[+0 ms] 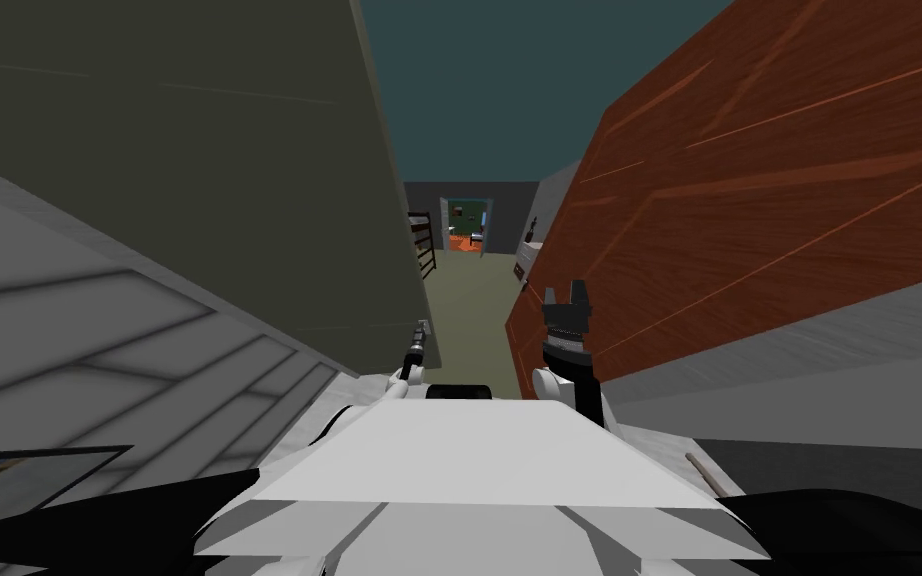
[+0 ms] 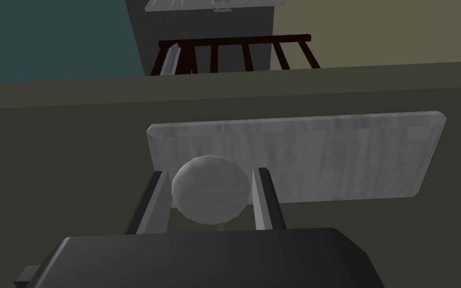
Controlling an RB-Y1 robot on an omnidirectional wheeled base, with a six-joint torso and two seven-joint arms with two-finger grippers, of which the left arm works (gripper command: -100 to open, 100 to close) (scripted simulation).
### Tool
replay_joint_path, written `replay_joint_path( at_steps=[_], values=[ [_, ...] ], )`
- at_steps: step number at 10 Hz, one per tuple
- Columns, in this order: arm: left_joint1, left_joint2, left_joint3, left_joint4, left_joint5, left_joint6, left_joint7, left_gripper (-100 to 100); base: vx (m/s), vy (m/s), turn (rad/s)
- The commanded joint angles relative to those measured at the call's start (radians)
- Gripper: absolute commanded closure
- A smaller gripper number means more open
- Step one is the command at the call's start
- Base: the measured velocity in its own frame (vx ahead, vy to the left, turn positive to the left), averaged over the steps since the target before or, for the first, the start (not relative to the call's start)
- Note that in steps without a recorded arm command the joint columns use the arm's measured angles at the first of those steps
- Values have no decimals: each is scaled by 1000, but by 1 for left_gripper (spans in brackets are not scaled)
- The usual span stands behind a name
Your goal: Push the door open
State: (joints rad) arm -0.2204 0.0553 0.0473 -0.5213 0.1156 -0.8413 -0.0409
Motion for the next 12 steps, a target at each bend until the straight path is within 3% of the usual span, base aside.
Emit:
replay_joint_path(
  at_steps=[1, 12],
  values=[
    [0, 8, 11, 1, 7, 0, -3, 100, 75, -22, 29],
    [3, 46, 103, 8, 62, -1, -30, 100, 188, -37, 41]
  ],
)
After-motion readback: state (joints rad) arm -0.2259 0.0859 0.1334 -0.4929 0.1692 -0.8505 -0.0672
